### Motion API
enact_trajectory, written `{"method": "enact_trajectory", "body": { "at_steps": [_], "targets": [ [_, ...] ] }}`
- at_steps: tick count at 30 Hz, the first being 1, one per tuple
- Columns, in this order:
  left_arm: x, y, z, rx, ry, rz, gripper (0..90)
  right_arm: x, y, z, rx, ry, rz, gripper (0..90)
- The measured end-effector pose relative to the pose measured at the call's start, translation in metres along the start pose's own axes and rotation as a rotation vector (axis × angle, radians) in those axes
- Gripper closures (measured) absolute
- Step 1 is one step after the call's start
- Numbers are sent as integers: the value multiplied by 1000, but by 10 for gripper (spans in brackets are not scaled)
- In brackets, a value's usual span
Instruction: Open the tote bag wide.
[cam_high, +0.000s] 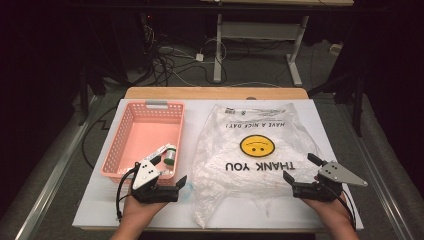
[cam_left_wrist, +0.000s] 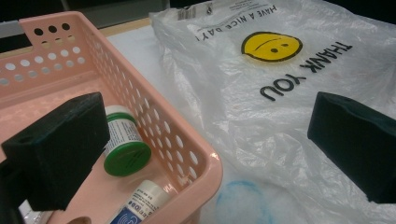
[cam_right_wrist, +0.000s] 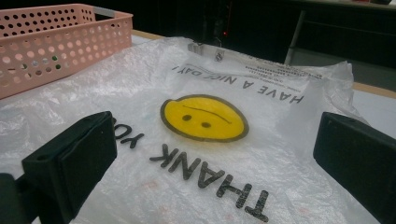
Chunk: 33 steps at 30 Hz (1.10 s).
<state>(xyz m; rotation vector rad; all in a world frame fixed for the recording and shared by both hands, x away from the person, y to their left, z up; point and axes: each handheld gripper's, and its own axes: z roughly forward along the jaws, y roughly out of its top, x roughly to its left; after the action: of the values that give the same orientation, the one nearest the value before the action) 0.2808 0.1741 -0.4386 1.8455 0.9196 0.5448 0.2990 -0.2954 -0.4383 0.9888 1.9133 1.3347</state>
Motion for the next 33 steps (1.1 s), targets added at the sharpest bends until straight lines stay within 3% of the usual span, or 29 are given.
{"method": "enact_trajectory", "body": {
  "at_steps": [17,25,33],
  "targets": [
    [0,2,0,3,-1,7,0,-2,6,-5,-16,-4,4,0],
    [3,2,-1,18,-2,-5,0,-19,12,-19,-39,-49,17,7],
    [1,3,-2,16,-6,-2,0,-43,6,-29,19,-124,57,59]
  ]
}}
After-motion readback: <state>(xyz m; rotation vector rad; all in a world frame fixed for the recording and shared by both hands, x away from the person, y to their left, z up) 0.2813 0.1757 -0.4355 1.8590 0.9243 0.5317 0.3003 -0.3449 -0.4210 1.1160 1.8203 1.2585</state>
